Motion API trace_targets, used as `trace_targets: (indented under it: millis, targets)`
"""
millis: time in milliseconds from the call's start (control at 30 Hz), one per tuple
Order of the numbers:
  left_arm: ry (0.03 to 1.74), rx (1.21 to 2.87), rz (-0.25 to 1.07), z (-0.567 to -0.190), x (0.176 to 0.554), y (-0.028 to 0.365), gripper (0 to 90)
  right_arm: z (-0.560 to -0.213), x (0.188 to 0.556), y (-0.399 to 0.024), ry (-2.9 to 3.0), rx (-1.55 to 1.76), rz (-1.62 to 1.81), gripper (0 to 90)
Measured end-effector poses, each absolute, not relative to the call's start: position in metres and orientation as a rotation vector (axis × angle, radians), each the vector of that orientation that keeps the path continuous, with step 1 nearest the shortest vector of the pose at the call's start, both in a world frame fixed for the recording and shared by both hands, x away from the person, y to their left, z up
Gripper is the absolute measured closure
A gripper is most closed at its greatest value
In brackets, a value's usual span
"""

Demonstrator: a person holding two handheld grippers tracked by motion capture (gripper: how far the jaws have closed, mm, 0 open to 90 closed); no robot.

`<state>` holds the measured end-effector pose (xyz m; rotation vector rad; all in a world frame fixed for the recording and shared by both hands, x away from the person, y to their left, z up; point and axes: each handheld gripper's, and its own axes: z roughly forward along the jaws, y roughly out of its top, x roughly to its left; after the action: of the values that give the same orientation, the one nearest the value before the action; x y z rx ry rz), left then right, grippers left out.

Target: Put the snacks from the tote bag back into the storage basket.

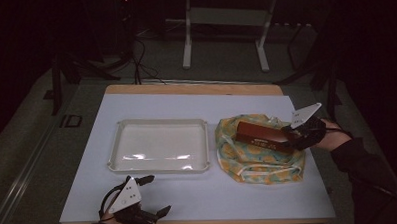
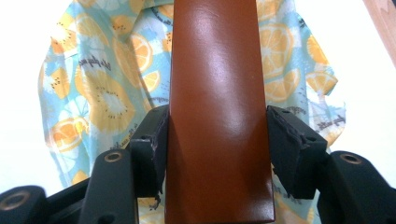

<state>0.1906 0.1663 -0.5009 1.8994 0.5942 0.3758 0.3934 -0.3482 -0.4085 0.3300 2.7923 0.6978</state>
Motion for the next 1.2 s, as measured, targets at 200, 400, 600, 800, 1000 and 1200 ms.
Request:
trace_targets:
  millis: [200, 400, 600, 800, 1000, 1200]
  targets:
    - [0.592, 1.900, 0.378, -0.501, 0.190, 0.166, 0.0, -0.396, 0.394, -0.346, 2.783, 0.321, 0.699, 43.1]
    - [0.593, 1.900, 0.379, -0.501, 0.190, 0.166, 0.0, -0.384, 0.394, -0.341, 2.769, 0.314, 0.708, 43.0]
    - [0.593, 1.896, 0.380, -0.500, 0.190, 0.166, 0.0, -0.375, 0.396, -0.333, 2.763, 0.287, 0.715, 43.0]
    - [0.591, 1.895, 0.382, -0.500, 0.190, 0.166, 0.0, -0.365, 0.400, -0.315, 2.756, 0.242, 0.723, 43.1]
    - [0.588, 1.896, 0.382, -0.500, 0.189, 0.166, 0.0, -0.360, 0.400, -0.298, 2.758, 0.191, 0.725, 43.1]
    - [0.585, 1.895, 0.382, -0.500, 0.189, 0.166, 0.0, -0.355, 0.401, -0.282, 2.755, 0.137, 0.744, 43.0]
